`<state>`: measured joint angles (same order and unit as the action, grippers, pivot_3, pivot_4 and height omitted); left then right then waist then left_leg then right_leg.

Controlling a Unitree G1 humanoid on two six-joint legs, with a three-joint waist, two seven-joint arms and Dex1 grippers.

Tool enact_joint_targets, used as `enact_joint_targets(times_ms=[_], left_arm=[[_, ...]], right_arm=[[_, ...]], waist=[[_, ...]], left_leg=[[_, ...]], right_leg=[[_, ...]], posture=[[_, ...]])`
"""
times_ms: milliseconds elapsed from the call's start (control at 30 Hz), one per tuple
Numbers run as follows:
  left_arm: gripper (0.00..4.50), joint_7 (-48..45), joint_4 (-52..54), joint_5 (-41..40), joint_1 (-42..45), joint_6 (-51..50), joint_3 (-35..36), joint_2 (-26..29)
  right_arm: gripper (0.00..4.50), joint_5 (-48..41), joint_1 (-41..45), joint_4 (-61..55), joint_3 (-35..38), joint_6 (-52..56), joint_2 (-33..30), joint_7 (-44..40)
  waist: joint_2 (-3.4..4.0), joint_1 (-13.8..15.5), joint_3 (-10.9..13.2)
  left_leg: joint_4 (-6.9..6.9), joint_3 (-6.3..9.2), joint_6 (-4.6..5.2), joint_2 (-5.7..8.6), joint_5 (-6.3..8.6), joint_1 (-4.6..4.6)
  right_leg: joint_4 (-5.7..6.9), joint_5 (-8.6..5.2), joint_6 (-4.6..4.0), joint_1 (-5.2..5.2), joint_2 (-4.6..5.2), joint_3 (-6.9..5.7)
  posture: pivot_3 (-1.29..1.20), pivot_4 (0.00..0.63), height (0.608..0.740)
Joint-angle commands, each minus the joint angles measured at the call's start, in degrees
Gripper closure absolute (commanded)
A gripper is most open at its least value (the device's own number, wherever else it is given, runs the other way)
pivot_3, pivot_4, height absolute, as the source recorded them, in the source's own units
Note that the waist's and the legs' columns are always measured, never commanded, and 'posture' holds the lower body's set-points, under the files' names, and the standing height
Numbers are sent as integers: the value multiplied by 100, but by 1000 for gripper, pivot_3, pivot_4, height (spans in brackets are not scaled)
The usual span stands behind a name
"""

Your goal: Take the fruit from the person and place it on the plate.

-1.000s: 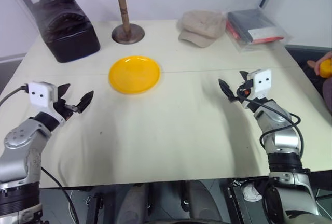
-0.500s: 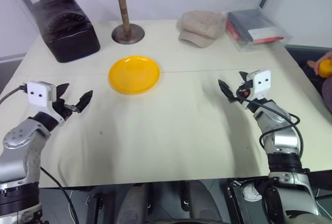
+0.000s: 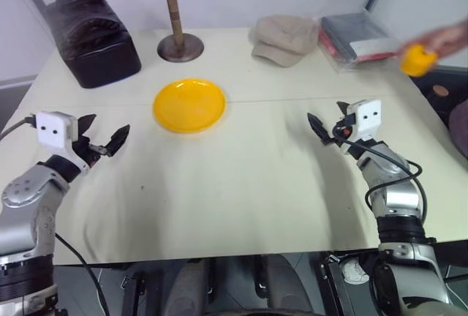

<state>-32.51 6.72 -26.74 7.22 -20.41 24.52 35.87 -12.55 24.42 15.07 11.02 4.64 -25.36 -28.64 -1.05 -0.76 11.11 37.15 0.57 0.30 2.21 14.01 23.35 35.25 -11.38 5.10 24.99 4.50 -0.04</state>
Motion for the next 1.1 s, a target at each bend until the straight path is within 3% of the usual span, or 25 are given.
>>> enact_joint_targets(times_ms=[33,333,533,800,1000,1100], left_arm=[[0,-25,56,-19,63,141,172,99],[0,-69,48,-20,151,126,114,128],[0,-463,-8,-136,388,157,172,439],[0,-1527,404,-931,874,-114,276,1155],[0,-1541,368,-944,909,-163,240,1204],[0,-1487,358,-906,897,-146,184,1125]], right_arm=[[41,-40,37,-97,58,-120,-32,-12],[41,-28,17,-120,63,-127,-26,25],[41,-20,34,-116,51,-121,-29,22],[41,-9,81,-95,17,-83,-59,-27],[41,-37,118,-131,-1,-46,-61,-45],[41,-719,55,-975,-116,699,-42,-608]], waist=[[0,0,0],[0,1,0],[0,-1,0],[0,-4,0],[1,-17,-1],[2,-16,0]], left_leg=[[0,0,0,0,0,0],[0,0,0,0,0,0],[0,0,0,0,0,0],[1,0,0,0,0,0],[1,0,1,-2,0,-2],[1,-1,1,-2,0,-2]], right_leg=[[0,0,0,0,0,0],[0,0,0,0,0,0],[1,0,0,0,-1,-1],[0,-3,-5,0,-2,0],[1,-1,-1,-1,-8,-1],[2,-1,0,-2,-9,-1]], posture=[[0,150,740],[0,150,740],[0,150,740],[0,150,740],[0,150,740],[0,150,740]])
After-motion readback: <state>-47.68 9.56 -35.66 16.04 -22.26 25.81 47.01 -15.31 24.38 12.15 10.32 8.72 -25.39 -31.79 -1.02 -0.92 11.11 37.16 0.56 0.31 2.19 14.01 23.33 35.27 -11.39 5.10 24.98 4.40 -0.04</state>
